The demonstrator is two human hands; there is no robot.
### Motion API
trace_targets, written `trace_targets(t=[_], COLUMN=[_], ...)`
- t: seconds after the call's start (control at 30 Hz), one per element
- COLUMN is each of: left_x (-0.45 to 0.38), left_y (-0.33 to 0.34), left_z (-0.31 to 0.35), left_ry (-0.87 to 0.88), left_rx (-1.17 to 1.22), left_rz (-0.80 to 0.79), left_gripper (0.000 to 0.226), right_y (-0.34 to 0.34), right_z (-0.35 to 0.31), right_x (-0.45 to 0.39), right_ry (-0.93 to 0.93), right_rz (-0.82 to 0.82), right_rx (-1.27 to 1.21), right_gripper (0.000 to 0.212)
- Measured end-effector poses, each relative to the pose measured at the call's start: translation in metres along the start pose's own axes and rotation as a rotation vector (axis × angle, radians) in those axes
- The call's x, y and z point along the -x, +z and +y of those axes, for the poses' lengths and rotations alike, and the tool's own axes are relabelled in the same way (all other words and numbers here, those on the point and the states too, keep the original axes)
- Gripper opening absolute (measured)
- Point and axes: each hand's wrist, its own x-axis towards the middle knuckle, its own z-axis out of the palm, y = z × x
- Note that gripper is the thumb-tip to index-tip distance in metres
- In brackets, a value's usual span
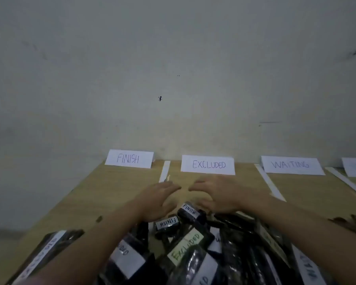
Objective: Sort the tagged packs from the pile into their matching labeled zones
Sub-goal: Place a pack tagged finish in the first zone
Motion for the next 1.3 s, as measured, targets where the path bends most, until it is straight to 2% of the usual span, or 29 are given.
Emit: trace_targets(t=[0.17,0.23,0.3,0.37,0.53,0.63,0.7,0.77,0.87,0.93,1.1,1.3], left_x=[-0.027,-0.034,-0.038,-0.041,-0.037,-0.035,-0.034,-0.031,-0.026,-0.021,-0.003,0.024], left_y=[0.023,0.028,0.030,0.029,0.015,0.002,-0.006,-0.012,-0.017,-0.018,-0.021,-0.020], left_z=[-0.018,-0.023,-0.025,-0.025,-0.019,-0.013,-0.012,-0.012,-0.017,-0.025,-0.065,-0.144], left_ry=[-0.013,-0.015,-0.013,-0.049,-0.087,-0.081,-0.077,-0.082,-0.094,-0.106,-0.207,-0.440], left_rx=[0.162,0.235,0.320,0.466,1.006,1.264,1.444,1.536,1.550,1.530,1.495,1.284], left_rz=[-0.107,-0.126,-0.127,-0.102,0.167,0.305,0.322,0.311,0.306,0.318,0.384,0.440], left_gripper=[0.051,0.051,0.050,0.046,0.041,0.038,0.039,0.041,0.038,0.036,0.030,0.032], right_y=[0.028,0.036,0.039,0.036,0.022,0.011,0.002,-0.007,-0.015,-0.018,-0.018,-0.007], right_z=[0.003,0.006,0.010,0.016,0.032,0.030,0.028,0.027,0.020,0.014,-0.011,-0.046], right_x=[-0.029,-0.036,-0.041,-0.044,-0.039,-0.035,-0.032,-0.031,-0.036,-0.045,-0.093,-0.189], right_ry=[0.126,0.121,0.107,0.087,0.133,0.134,0.095,0.056,0.031,0.028,-0.026,-0.082], right_rz=[-0.229,-0.232,-0.200,-0.123,0.251,0.455,0.540,0.553,0.507,0.477,0.377,0.314], right_rx=[0.023,-0.093,-0.228,-0.317,-0.619,-0.894,-1.045,-1.075,-1.085,-1.075,-0.951,-0.698], right_gripper=[0.047,0.044,0.031,0.019,0.045,0.038,0.032,0.035,0.051,0.054,0.049,0.047])
